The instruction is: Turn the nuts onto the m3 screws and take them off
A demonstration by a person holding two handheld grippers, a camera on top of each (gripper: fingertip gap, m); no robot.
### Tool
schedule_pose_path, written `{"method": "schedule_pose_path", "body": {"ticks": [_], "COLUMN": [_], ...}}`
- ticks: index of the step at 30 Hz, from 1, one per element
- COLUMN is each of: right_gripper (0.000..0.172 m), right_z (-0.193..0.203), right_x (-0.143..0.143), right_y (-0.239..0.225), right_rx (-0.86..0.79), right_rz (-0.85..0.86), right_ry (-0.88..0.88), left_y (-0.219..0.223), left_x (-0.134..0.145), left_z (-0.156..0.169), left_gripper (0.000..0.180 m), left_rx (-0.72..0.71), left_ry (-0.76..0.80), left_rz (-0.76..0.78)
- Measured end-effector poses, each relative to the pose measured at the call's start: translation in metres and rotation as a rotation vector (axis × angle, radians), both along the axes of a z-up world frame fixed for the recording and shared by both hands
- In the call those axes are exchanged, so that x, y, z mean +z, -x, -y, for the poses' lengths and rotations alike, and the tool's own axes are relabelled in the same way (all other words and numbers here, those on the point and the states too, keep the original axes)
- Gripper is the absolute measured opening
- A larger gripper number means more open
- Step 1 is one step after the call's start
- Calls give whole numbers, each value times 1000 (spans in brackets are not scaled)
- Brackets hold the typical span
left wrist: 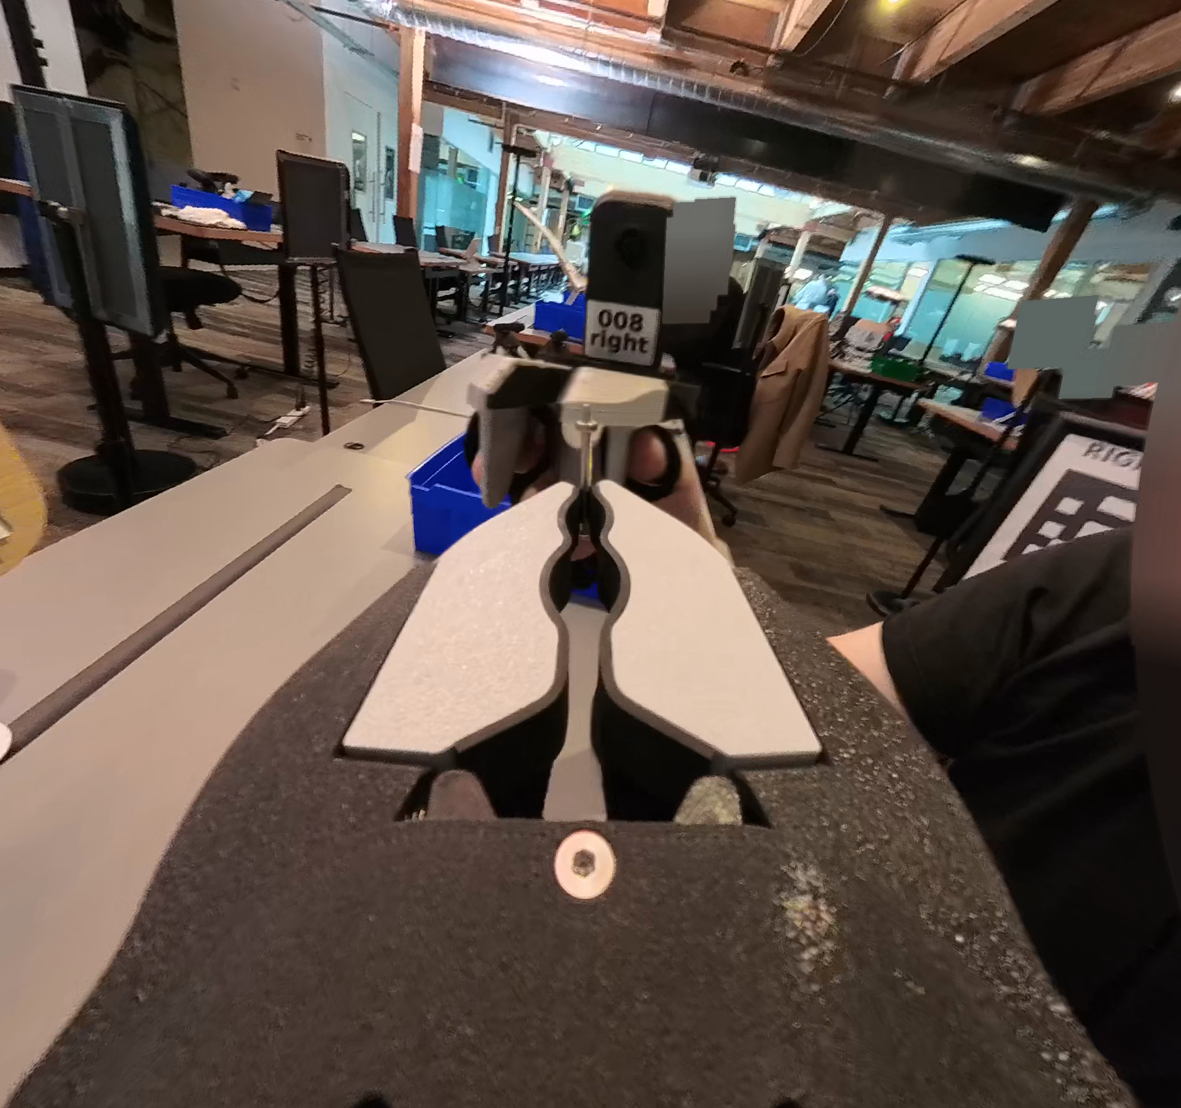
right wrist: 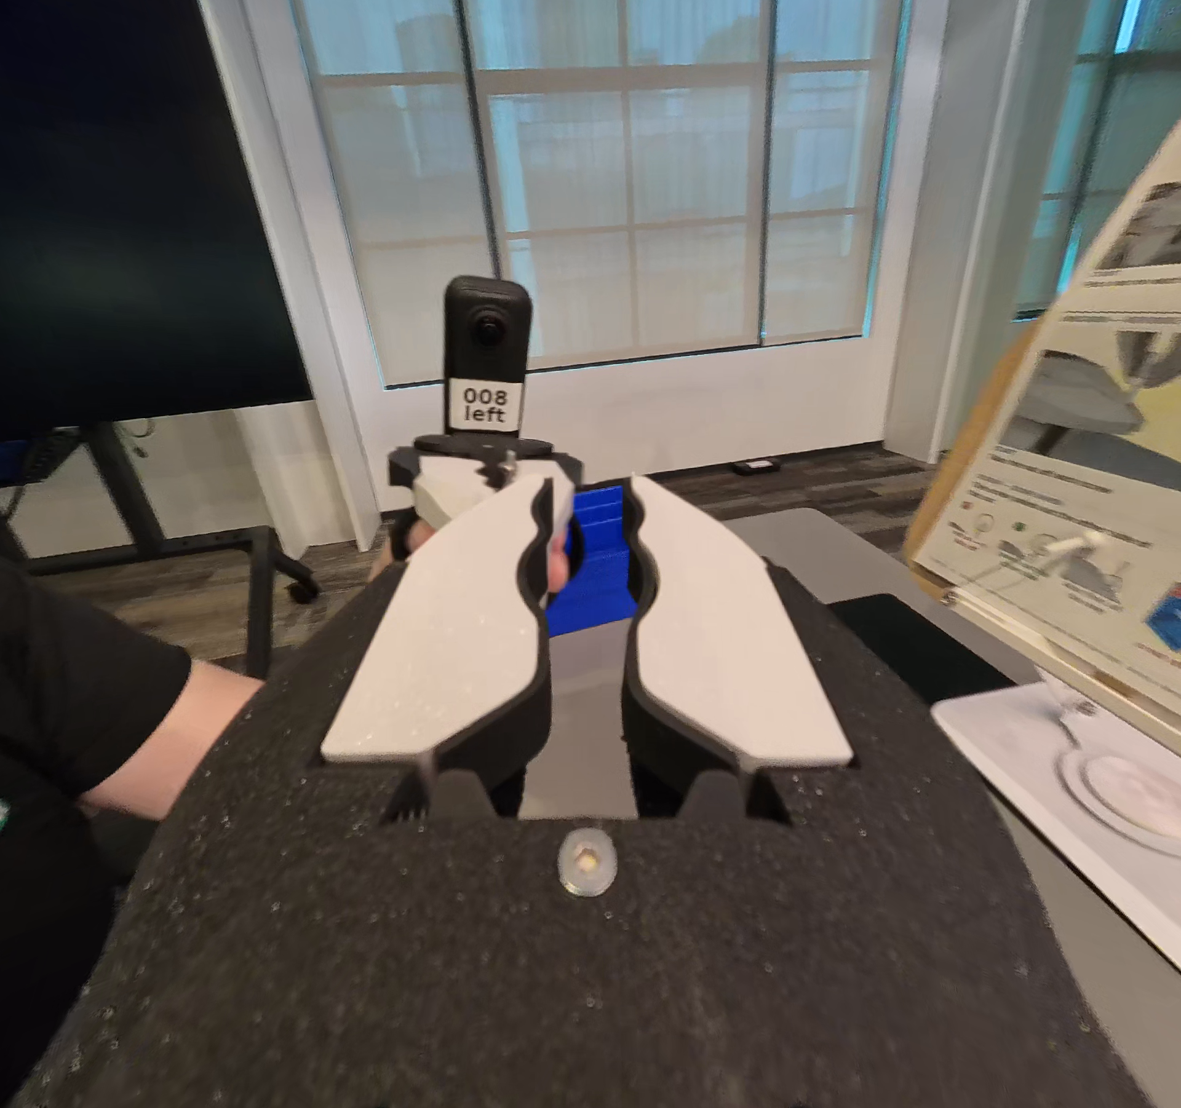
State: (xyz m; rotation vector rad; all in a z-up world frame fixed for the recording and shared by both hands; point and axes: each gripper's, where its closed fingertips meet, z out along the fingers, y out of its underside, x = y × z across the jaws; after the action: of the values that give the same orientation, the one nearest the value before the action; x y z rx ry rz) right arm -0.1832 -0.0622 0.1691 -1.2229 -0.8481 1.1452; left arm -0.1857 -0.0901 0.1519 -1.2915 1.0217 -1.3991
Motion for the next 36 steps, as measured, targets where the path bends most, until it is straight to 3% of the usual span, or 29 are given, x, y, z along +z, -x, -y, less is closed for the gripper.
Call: {"method": "schedule_pose_path", "body": {"ticks": [6, 10, 14, 18, 25, 27, 32, 36], "right_gripper": [24, 25, 18, 23, 25, 16, 22, 23], "right_z": [23, 13, 8, 21, 11, 3, 19, 15], "right_x": [9, 0, 7, 9, 2, 3, 10, 2], "right_y": [11, 17, 3, 12, 13, 4, 12, 22], "right_rx": [104, 46, 57, 123, 81, 56, 128, 68], "right_rz": [-28, 18, -56, -47, -29, -57, -78, -17], "right_ry": [-23, -26, 15, 3, 11, 42, 13, -25], "left_y": [-1, -5, 1, 0, -2, 2, 1, -3], "left_x": [1, -1, 2, 1, 0, 3, 1, -1], "left_z": [2, 5, 3, 0, 1, 2, 0, 5], "left_gripper": [2, 2, 2, 2, 2, 2, 2, 2], "left_rx": [-19, -20, -15, 0, 20, 4, 17, 0], "left_ry": [12, 4, 7, 6, -15, -4, -9, -17], "left_rz": [10, -8, 9, 5, -12, 9, -5, -17]}}
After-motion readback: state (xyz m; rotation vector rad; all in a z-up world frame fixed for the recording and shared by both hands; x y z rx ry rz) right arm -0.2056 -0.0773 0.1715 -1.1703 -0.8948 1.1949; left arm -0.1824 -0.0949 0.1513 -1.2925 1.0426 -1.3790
